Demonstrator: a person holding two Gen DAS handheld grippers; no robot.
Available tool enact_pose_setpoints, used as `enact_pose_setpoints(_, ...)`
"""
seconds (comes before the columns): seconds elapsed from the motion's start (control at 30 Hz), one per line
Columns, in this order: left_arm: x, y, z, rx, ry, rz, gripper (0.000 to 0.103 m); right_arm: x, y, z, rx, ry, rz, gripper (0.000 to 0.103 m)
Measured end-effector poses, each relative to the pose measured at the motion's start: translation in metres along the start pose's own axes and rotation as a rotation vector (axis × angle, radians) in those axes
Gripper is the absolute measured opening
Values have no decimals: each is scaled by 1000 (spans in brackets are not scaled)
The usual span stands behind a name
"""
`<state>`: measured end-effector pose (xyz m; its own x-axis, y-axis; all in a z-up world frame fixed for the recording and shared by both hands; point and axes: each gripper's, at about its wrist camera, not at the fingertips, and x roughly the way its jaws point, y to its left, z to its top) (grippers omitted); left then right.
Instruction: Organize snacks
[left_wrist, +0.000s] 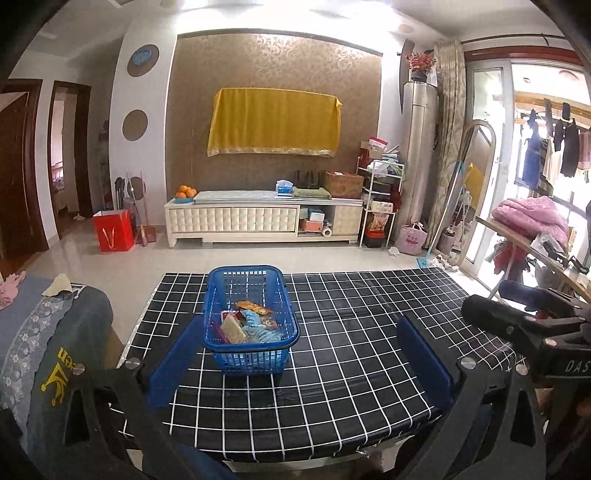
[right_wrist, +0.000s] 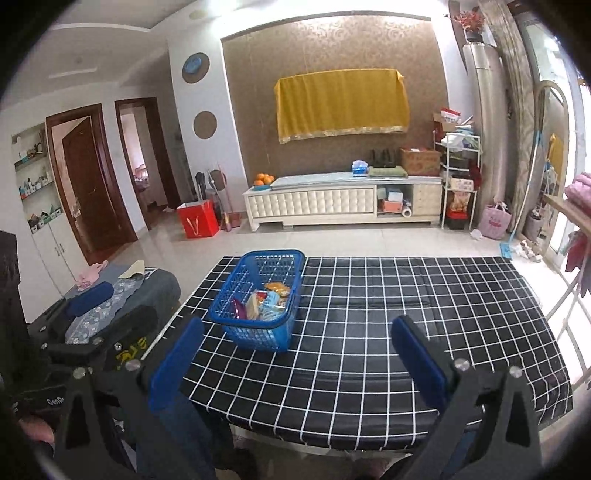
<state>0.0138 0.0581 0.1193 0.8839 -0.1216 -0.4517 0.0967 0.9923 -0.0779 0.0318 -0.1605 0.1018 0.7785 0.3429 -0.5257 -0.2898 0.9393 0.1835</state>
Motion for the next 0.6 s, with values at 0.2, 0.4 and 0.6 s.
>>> enact_pose_setpoints(0.2, -6, -6, 1, 17, -3, 4, 103, -12, -2, -1, -1, -16, 2, 103)
enact_pose_setpoints(0.4, -16, -13, 1, 37, -21, -5, 103, -22, 3, -3, -16, -35, -6, 103)
enact_pose_setpoints(0.6, -16, -15, -1, 38, -19, -5, 103, -25, 6, -4, -18, -37, -7, 103)
